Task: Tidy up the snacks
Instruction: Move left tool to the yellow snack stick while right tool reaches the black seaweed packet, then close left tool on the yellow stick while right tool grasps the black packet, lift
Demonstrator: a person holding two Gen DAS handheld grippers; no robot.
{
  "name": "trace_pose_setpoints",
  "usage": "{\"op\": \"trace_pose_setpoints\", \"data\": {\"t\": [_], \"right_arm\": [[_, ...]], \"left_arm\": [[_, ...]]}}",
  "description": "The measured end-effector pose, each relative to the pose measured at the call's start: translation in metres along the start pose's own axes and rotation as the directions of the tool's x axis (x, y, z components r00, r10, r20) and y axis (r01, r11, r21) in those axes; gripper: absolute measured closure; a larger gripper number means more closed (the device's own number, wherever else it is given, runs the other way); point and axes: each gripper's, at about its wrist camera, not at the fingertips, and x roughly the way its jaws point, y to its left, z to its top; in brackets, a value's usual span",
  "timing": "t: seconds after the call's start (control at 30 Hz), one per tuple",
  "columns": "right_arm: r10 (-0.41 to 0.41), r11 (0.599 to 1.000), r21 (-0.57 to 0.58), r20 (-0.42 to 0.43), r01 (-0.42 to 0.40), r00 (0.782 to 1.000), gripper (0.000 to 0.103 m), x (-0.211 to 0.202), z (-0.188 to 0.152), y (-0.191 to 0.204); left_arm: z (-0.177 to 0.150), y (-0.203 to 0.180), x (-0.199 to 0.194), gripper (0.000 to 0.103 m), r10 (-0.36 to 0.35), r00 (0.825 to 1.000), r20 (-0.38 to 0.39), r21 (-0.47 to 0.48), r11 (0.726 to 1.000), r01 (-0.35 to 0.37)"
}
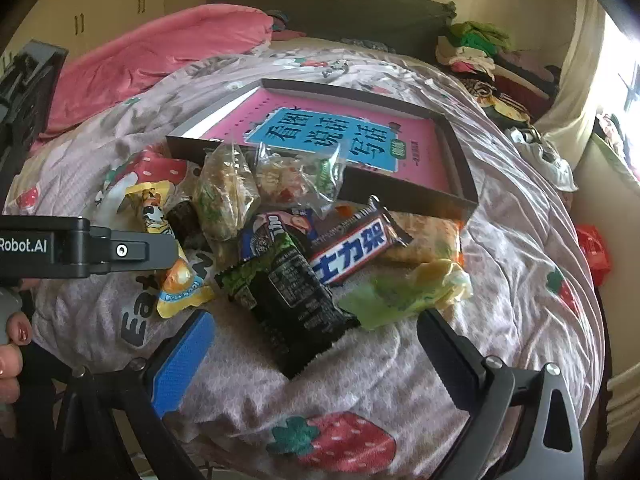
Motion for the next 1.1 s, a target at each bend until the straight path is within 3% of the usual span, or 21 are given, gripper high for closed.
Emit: {"op": "trace_pose_setpoints", "data": {"t": [0.17,0.5,0.63,0.8,1.1], "right_arm": [[-0.002,1.0,-0.024,-0.021,0.001,1.0,0.01,0.009,0.0,0.002],[0.027,0.998,-0.058,-0.05,-0.03,0.998,0.052,0.017,0.0,0.009],[0.041,0.998,-0.047,-0.048,-0.043,0.998,0.054,0.015,-0.001,0.006],[0.081,0.997,0.0,-0.038,-0.081,0.996,0.055,0.009,-0.002,-0.002],[0.169,0.976,0.132,0.032,-0.172,0.985,0.055,-0.011,-0.001,-0.026]], "left_arm": [[0.004,0.001,0.003,0.021,0.001,1.0,-0.002,-0.003,1.0,-0.001],[0.01,-0.002,0.012,0.038,0.053,0.999,-0.007,0.018,0.998,-0.053],[0.012,-0.001,0.014,0.058,0.095,0.995,0.009,0.052,0.994,-0.096],[0.013,0.004,0.013,0.068,0.087,0.996,0.016,0.065,0.994,-0.088],[0.01,0.004,-0.008,0.084,0.007,0.999,0.048,0.086,0.996,-0.011]]}}
